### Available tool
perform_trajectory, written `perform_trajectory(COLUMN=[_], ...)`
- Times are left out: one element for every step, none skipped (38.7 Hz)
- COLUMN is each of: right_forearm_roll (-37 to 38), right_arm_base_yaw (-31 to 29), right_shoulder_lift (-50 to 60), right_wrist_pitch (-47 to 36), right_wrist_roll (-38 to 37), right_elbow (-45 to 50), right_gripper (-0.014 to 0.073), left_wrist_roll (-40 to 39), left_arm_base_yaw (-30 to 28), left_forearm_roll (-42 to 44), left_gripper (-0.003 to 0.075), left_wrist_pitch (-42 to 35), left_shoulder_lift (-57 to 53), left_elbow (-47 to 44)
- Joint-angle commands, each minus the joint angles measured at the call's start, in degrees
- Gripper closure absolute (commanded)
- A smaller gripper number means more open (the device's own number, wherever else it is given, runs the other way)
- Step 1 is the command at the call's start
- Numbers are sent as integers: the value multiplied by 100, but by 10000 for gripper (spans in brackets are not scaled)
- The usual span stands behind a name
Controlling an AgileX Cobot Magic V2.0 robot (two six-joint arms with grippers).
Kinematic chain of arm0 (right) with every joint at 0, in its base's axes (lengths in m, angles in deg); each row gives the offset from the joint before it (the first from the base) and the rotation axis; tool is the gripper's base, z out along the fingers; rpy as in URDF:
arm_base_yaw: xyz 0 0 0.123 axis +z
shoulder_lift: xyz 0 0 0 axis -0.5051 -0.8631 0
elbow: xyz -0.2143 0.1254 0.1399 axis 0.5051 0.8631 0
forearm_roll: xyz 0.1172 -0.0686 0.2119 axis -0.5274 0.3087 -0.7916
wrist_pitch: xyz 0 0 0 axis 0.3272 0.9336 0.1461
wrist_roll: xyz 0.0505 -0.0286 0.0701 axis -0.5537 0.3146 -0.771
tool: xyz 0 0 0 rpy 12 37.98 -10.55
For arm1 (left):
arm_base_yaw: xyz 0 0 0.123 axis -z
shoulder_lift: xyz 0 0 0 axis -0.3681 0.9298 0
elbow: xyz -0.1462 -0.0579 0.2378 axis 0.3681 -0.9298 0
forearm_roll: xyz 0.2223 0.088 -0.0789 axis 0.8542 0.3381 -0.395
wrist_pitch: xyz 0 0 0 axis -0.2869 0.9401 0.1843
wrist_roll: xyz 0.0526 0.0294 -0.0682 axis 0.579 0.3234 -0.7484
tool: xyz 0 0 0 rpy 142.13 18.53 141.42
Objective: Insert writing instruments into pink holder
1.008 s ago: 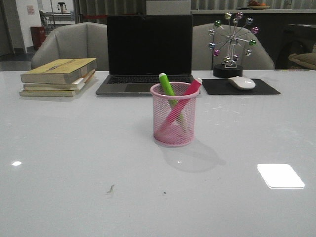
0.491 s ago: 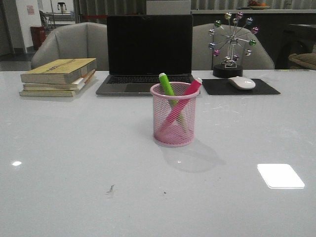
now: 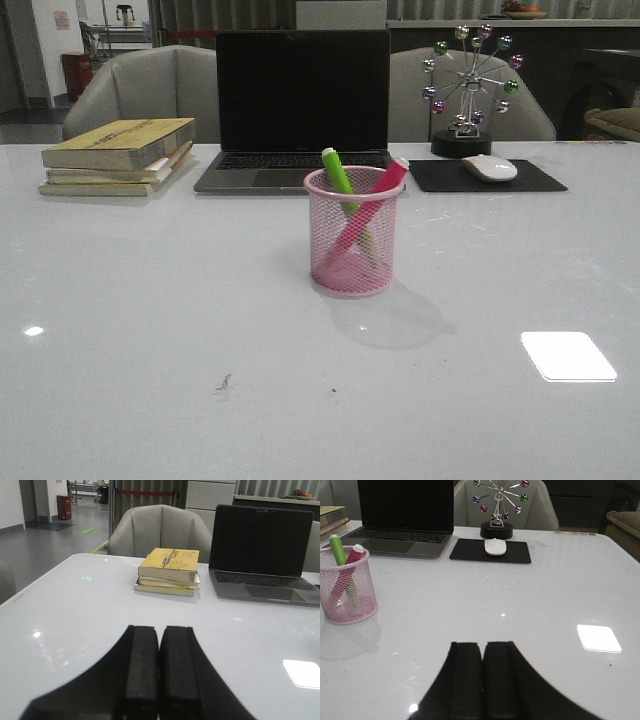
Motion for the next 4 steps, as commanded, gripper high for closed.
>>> perform_trajectory(right_forearm_roll=[-10, -10, -10, -10], right_arm_base_yaw=[-38, -38, -38, -38], right_shoulder_lift=[97, 97, 97, 97], right_wrist_pitch=[-474, -474, -474, -474], right_wrist_roll=[55, 55, 55, 55], right_elbow=[5, 5, 5, 5], right_gripper=[544, 544, 544, 544], left_wrist_roll=[-80, -80, -80, -80], left_arm_base_yaw=[41, 41, 41, 41], left_forearm_roll=[0, 0, 0, 0], left_gripper=[629, 629, 629, 629], left_wrist_pitch=[-449, -449, -449, -449], left_shoulder_lift=[-127, -127, -127, -127], left_elbow=[-31, -31, -31, -31])
